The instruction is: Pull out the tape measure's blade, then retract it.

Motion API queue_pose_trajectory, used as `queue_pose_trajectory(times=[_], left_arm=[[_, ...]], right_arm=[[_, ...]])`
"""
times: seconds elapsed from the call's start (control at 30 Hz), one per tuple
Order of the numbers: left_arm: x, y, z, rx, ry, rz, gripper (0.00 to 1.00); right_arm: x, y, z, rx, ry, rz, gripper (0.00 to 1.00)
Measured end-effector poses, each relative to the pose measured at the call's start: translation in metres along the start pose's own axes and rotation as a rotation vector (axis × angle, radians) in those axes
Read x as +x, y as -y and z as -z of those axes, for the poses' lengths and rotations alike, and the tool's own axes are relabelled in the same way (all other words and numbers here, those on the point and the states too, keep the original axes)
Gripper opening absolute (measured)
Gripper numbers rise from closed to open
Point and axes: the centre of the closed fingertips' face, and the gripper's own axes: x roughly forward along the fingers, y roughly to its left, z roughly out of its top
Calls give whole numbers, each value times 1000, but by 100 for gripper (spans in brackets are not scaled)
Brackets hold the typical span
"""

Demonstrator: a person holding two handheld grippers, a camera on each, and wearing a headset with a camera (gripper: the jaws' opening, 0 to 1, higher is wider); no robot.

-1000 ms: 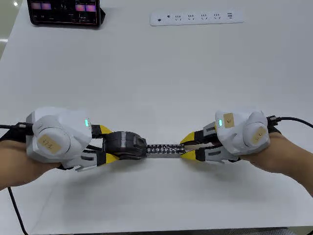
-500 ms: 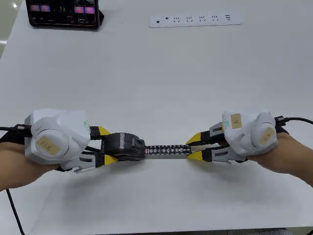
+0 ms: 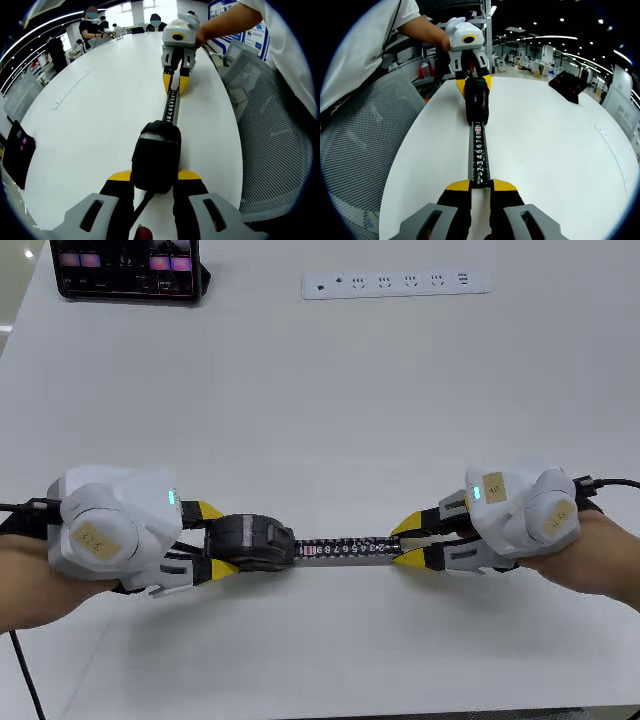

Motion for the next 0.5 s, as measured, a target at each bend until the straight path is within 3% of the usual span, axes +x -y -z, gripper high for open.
queue_pose_trajectory(times=[0.5], left_arm=[[0, 0, 0, 4, -2, 3, 24]], right_arm=[[-14, 0, 13, 14, -24, 0, 9]])
